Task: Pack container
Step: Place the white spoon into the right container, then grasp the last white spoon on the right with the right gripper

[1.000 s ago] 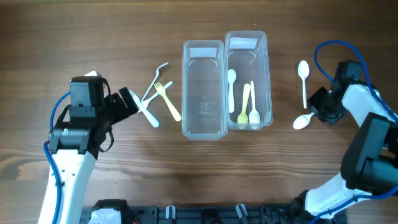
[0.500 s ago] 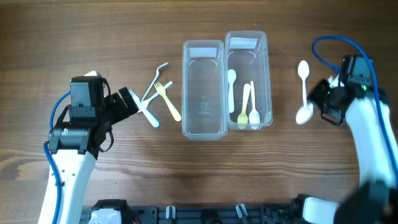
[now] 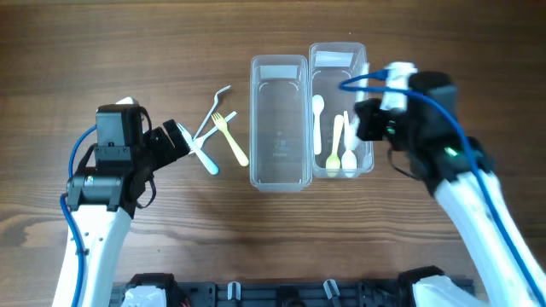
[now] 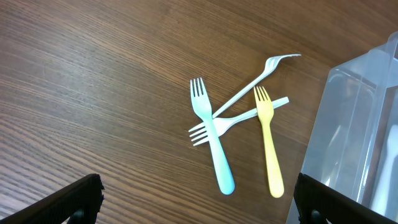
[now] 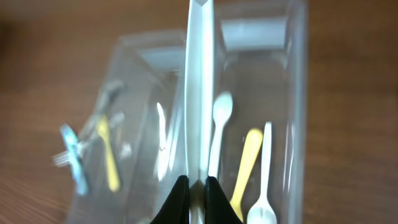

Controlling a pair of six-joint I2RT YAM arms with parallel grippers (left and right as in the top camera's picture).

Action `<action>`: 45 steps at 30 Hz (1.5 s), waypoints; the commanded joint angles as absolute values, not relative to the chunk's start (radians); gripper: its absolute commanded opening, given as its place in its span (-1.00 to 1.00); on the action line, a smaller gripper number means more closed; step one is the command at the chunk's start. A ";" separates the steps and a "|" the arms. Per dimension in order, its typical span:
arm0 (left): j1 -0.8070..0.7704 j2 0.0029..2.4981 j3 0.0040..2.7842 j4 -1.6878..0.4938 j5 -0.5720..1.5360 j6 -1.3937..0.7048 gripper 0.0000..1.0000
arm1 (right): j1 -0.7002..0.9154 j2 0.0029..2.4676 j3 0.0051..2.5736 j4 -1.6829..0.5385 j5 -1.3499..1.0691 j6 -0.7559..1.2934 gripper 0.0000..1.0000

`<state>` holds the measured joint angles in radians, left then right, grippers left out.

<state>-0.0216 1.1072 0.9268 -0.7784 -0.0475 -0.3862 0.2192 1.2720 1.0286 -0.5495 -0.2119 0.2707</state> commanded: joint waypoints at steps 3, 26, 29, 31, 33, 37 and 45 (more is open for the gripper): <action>-0.026 1.109 0.949 -0.776 -0.057 -0.374 1.00 | 0.262 1.478 1.021 -0.498 -0.184 0.181 -0.89; -0.026 1.109 0.949 -0.776 -0.057 -0.374 1.00 | -0.117 1.565 1.472 -0.763 -0.120 0.093 0.06; -0.026 1.109 0.949 -0.776 -0.057 -0.374 1.00 | -0.142 1.675 1.472 -0.791 -0.123 0.050 0.07; -0.026 1.109 0.949 -0.776 -0.057 -0.374 0.99 | -0.144 1.732 1.472 -0.802 -0.123 0.036 0.07; -0.026 1.109 0.949 -0.776 -0.057 -0.374 1.00 | -0.144 1.799 1.472 -0.806 -0.111 0.014 0.07; -0.026 1.109 0.949 -0.776 -0.057 -0.374 0.99 | -0.144 1.901 1.472 -0.807 0.001 -0.036 0.13; -0.026 1.109 0.949 -0.776 -0.057 -0.374 0.99 | -0.144 2.026 1.472 -0.853 0.091 -0.080 0.11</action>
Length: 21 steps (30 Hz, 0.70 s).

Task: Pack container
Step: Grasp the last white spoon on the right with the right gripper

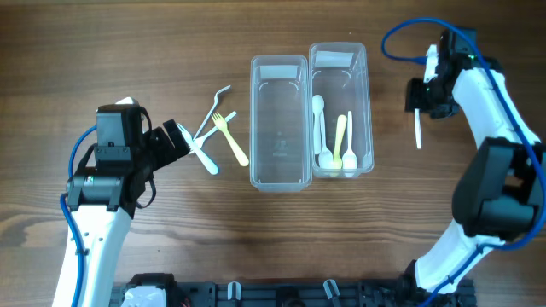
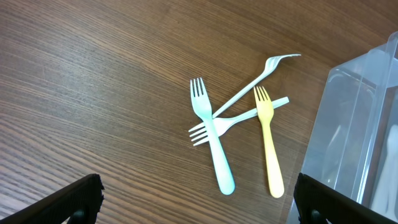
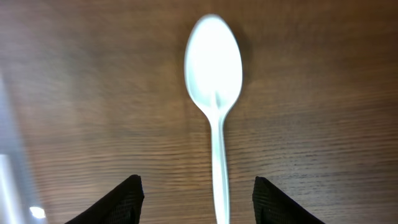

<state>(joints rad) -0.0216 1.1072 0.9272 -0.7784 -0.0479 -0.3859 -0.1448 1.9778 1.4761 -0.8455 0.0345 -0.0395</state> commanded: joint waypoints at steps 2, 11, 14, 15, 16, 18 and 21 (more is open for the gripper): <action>-0.026 1.109 0.949 -0.776 -0.057 -0.374 1.00 | -0.144 2.049 1.471 -0.854 0.091 -0.079 0.02; -0.026 1.109 0.949 -0.776 -0.057 -0.374 0.99 | -0.159 2.084 1.466 -0.863 0.090 -0.080 -0.02; -0.026 1.109 0.949 -0.776 -0.057 -0.374 1.00 | -0.160 2.099 1.464 -0.876 0.089 -0.079 -0.17; -0.026 1.109 0.949 -0.776 -0.057 -0.374 1.00 | -0.160 2.103 1.464 -0.877 0.087 -0.079 -0.18; -0.026 1.109 0.949 -0.776 -0.057 -0.374 1.00 | -0.160 2.105 1.464 -0.879 0.086 -0.079 -0.23; -0.026 1.109 0.949 -0.776 -0.057 -0.374 1.00 | -0.160 2.108 1.464 -0.879 0.084 -0.078 -0.32; -0.026 1.109 0.949 -0.776 -0.057 -0.374 1.00 | -0.160 2.108 1.464 -0.884 0.052 -0.079 -0.35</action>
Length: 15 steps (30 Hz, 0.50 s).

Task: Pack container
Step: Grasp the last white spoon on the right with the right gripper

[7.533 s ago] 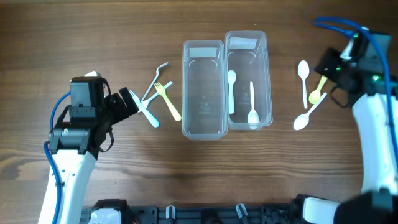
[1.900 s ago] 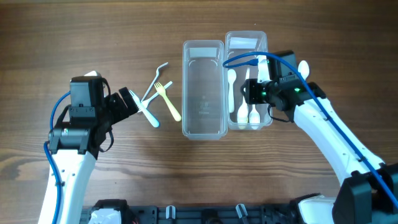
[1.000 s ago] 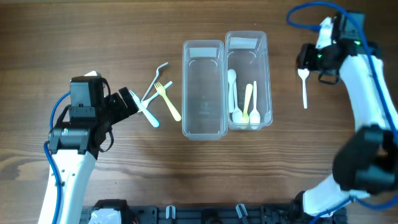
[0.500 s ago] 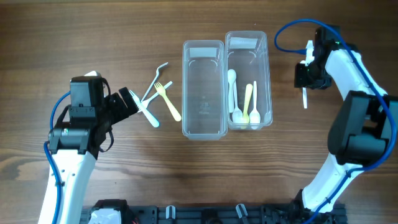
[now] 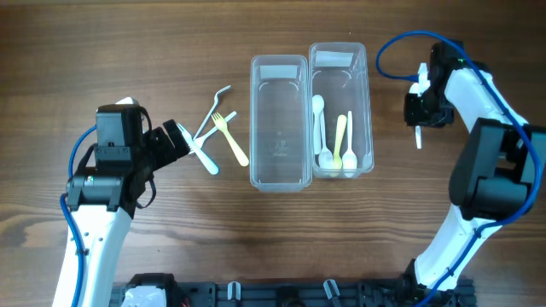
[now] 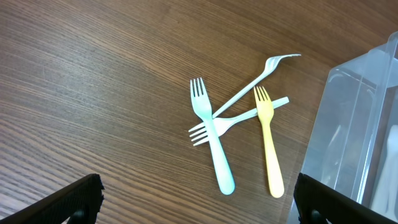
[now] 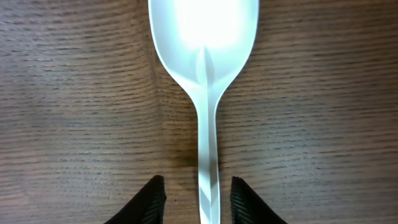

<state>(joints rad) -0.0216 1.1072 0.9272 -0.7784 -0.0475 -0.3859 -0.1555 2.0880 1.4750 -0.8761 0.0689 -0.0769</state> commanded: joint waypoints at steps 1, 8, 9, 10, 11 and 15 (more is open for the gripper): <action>-0.026 1.109 0.949 -0.776 -0.057 -0.374 1.00 | -0.160 2.108 1.464 -0.888 0.052 -0.079 -0.36; -0.026 1.109 0.949 -0.776 -0.057 -0.374 1.00 | -0.160 2.133 1.454 -0.925 0.052 -0.079 -0.46; -0.026 1.109 0.949 -0.776 -0.057 -0.374 0.99 | -0.160 2.138 1.449 -0.927 0.052 -0.079 -0.64; -0.026 1.109 0.949 -0.776 -0.057 -0.374 0.99 | -0.160 2.139 1.443 -0.928 0.052 -0.078 -0.71; -0.026 1.109 0.949 -0.776 -0.057 -0.374 0.99 | -0.160 2.140 1.437 -0.928 0.052 -0.077 -0.81; -0.026 1.109 0.949 -0.776 -0.057 -0.374 0.99 | -0.159 2.133 1.444 -0.967 0.052 -0.066 -0.91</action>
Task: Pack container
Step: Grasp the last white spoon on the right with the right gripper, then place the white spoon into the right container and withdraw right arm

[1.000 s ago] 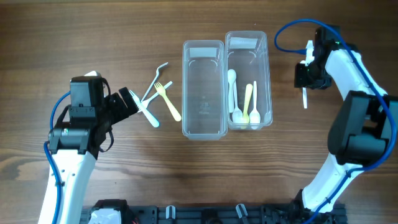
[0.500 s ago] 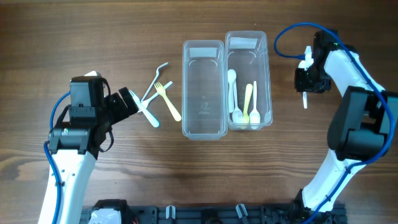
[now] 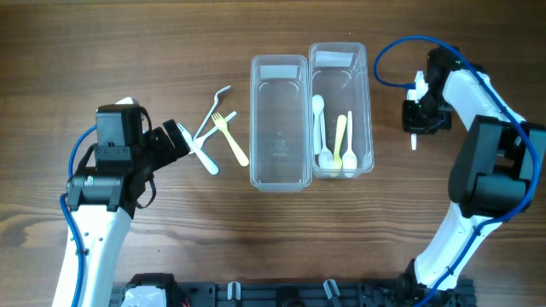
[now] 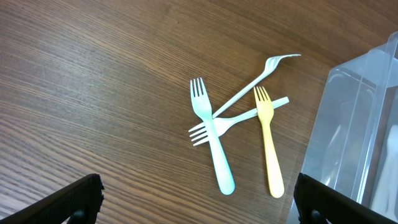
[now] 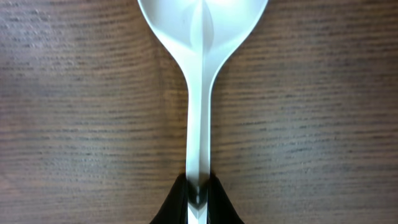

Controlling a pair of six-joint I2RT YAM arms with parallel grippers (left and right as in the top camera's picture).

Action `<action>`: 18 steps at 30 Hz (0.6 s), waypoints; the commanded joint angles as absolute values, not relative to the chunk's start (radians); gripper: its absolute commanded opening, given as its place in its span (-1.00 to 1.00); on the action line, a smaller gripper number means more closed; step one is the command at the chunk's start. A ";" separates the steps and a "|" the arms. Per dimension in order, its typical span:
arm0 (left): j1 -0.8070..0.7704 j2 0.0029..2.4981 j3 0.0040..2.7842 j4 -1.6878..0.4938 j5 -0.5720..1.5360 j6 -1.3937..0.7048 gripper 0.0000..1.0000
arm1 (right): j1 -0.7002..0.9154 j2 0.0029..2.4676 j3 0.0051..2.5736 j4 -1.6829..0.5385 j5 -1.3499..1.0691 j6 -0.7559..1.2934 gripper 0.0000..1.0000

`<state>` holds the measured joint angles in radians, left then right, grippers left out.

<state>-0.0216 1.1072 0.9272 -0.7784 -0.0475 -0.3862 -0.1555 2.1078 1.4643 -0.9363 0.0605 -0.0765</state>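
Observation:
Two clear containers stand side by side: the left container (image 3: 278, 166) is empty, the right container (image 3: 365, 111) holds three spoons (image 3: 339, 141). A white spoon (image 5: 200, 93) lies on the table to their right, and my right gripper (image 5: 199, 190) is shut on its handle; in the overhead view this gripper (image 3: 415, 121) covers most of the spoon (image 3: 415, 141). Several forks lie crossed left of the containers: a blue fork (image 4: 211, 149), a yellow fork (image 4: 268, 149) and two white forks (image 4: 255, 78). My left gripper (image 4: 196, 205) stands open just short of them, holding nothing.
The wooden table (image 3: 128, 51) carries everything. The right arm's blue cable (image 3: 388, 47) loops above the table near the right container. The fork pile (image 3: 217, 132) lies between my left gripper (image 3: 175, 141) and the empty container.
My right gripper's fingers stood apart on either side of the white spoon's handle; now they are shut on it. The left arm and the forks are unchanged.
My right gripper was shut on a white utensil over the right container. Then it stood open above a white spoon lying on the table to the right, then lower around its handle, and now shut on it. The left gripper stayed open by the forks throughout.

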 commanded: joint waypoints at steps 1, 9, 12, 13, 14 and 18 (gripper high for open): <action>-0.026 1.109 0.949 -0.776 -0.057 -0.374 0.99 | -0.159 2.124 1.455 -0.978 0.052 -0.047 -0.92; -0.026 1.109 0.949 -0.776 -0.057 -0.374 1.00 | -0.126 1.882 1.614 -1.056 -0.086 0.031 -0.92; -0.026 1.109 0.949 -0.776 -0.057 -0.374 1.00 | -0.016 1.638 1.659 -1.042 -0.182 0.058 -0.91; -0.026 1.109 0.949 -0.776 -0.057 -0.374 0.99 | 0.012 1.604 1.658 -1.041 -0.182 0.072 -0.91; -0.026 1.109 0.949 -0.776 -0.057 -0.374 0.99 | 0.035 1.582 1.658 -1.041 -0.181 0.083 -0.91; -0.026 1.109 0.949 -0.776 -0.057 -0.374 1.00 | 0.161 1.539 1.655 -1.045 -0.173 0.139 -0.91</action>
<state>-0.0216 1.1080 0.9272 -0.7784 -0.0475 -0.3859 0.0826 1.5452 1.6596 -1.0397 -0.1390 0.0612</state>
